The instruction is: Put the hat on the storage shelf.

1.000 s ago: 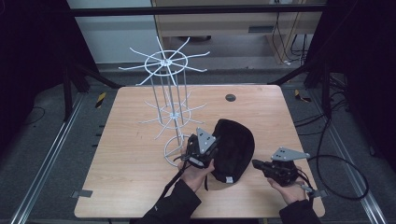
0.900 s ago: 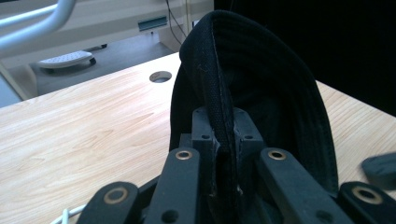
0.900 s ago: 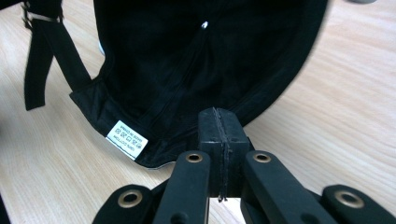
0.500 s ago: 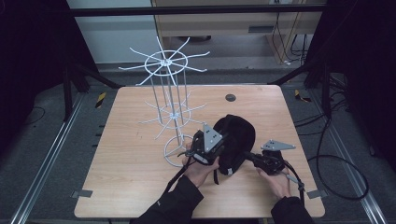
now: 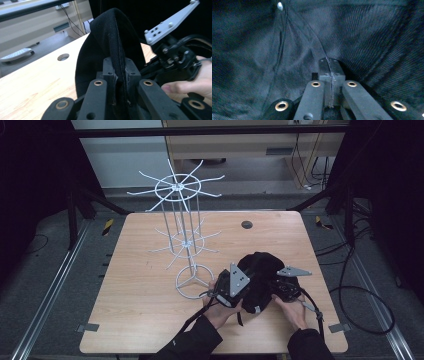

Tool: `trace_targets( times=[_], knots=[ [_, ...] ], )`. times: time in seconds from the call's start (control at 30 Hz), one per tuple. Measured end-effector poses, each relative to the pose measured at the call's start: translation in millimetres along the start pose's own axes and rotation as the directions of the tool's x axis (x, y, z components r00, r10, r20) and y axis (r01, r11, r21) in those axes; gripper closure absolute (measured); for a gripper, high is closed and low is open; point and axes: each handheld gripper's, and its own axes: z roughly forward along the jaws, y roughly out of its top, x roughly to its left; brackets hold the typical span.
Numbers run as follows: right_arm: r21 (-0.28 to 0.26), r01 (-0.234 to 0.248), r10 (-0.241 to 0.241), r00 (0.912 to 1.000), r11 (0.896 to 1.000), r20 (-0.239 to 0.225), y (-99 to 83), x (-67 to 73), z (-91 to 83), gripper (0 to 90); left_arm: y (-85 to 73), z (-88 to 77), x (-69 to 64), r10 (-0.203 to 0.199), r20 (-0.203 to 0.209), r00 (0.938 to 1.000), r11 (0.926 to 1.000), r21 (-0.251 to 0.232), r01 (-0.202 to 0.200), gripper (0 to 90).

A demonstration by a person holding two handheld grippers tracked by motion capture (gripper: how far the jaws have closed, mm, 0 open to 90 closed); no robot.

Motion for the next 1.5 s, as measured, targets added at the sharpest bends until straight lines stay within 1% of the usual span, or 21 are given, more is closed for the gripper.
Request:
trace_targets(
  times=[0.03,0.17,0.2,0.23,0.27,0.37,0.4,0.43,0.47,0.5,0.53,0.6,0.67,0.8,0.83,0.9,0.93,1.03,1.23,1.4,1.5],
  knots=[
    [-0.036,-0.002,0.001,0.9998,0.999,-0.019,4.0,1.9,-7.9,90.0,2.0,0.8,5.0,-0.006,-0.019,0.9998,1.0000,0.003,0.006,82.7],
    [-0.069,0.020,-0.022,0.9992,0.997,-0.032,9.4,7.1,-19.0,90.0,1.8,3.0,11.5,-0.010,-0.044,0.9990,0.9999,0.007,0.010,82.7],
    [-0.073,0.029,-0.031,0.9988,0.997,-0.037,10.4,9.4,-23.1,90.0,1.3,3.5,13.5,-0.012,-0.051,0.9986,0.9999,0.009,0.012,82.7],
    [-0.058,0.037,-0.041,0.9967,0.998,-0.070,8.5,15.4,-30.1,90.0,0.2,4.6,17.2,-0.021,-0.060,0.9980,0.9997,0.011,0.021,82.7],
    [-0.058,0.037,-0.041,0.9967,0.998,-0.070,8.5,15.4,-30.1,90.0,0.2,4.6,17.2,-0.021,-0.060,0.9980,0.9997,0.011,0.021,82.7],
    [0.039,0.091,-0.086,0.9898,0.995,-0.113,-6.1,32.1,-31.2,90.0,-0.5,7.8,20.1,-0.032,-0.067,0.9973,0.9994,0.014,0.033,82.7],
    [0.039,0.091,-0.086,0.9898,0.995,-0.113,-6.1,32.1,-31.2,90.0,-0.7,8.9,20.6,-0.036,-0.067,0.9971,0.9993,0.012,0.037,82.7],
    [0.087,0.122,-0.110,0.9853,0.989,-0.131,-14.6,40.4,-28.1,90.0,-0.8,10.3,21.5,-0.042,-0.067,0.9969,0.9991,0.008,0.042,82.7],
    [0.099,0.131,-0.117,0.9839,0.986,-0.135,-17.0,42.7,-26.7,90.0,-0.8,11.3,22.2,-0.045,-0.069,0.9966,0.9990,0.004,0.045,82.6],
    [0.099,0.131,-0.117,0.9839,0.986,-0.135,-17.0,42.7,-26.7,90.0,-0.8,11.3,22.2,-0.045,-0.069,0.9966,0.9990,0.004,0.045,82.7],
    [0.133,0.134,-0.115,0.9834,0.982,-0.140,-21.1,46.6,-22.0,90.0,-0.5,12.3,22.8,-0.051,-0.070,0.9963,0.9987,0.001,0.051,82.7],
    [0.154,0.126,-0.105,0.9846,0.980,-0.140,-22.5,47.2,-16.6,90.0,-0.2,12.5,23.2,-0.053,-0.071,0.9961,0.9986,-0.004,0.053,82.7],
    [0.155,0.119,-0.095,0.9841,0.981,-0.150,-22.9,47.4,-15.2,90.0,0.3,12.7,23.6,-0.056,-0.070,0.9960,0.9984,-0.013,0.055,82.7],
    [0.169,0.106,-0.084,0.9876,0.980,-0.132,-22.1,47.5,-5.6,90.0,1.3,10.4,22.2,-0.053,-0.044,0.9976,0.9981,-0.033,0.052,82.7],
    [0.163,0.110,-0.093,0.9897,0.981,-0.109,-20.2,45.3,0.0,90.0,1.5,8.9,20.8,-0.046,-0.041,0.9981,0.9983,-0.038,0.045,82.7],
    [0.164,0.101,-0.086,0.9914,0.981,-0.098,-19.3,44.3,2.1,90.0,1.5,5.2,17.8,-0.042,-0.030,0.9987,0.9975,-0.058,0.040,82.6],
    [0.151,0.095,-0.086,0.9939,0.984,-0.069,-18.3,40.1,6.3,90.0,0.8,0.5,15.7,-0.033,-0.015,0.9994,0.9972,-0.067,0.032,82.6],
    [0.141,0.082,-0.076,0.9957,0.987,-0.053,-17.9,37.0,7.7,90.0,-1.4,-3.5,12.8,-0.021,0.001,0.9998,0.9968,-0.077,0.021,82.6],
    [0.108,0.037,-0.035,0.9991,0.993,-0.026,-17.1,26.2,14.3,90.0,-14.0,-6.8,-4.3,0.017,0.044,0.9989,0.9967,-0.080,-0.014,82.6],
    [0.118,0.003,-0.003,1.0000,0.993,-0.002,-16.3,18.0,20.9,90.0,-22.9,-7.2,-13.6,0.030,0.058,0.9979,0.9968,-0.076,-0.025,82.6],
    [0.101,-0.027,0.026,0.9996,0.994,0.011,-14.3,11.4,21.2,90.0,-32.7,-3.3,-19.6,0.045,0.062,0.9970,0.9976,-0.056,-0.042,82.6]
  ],
)
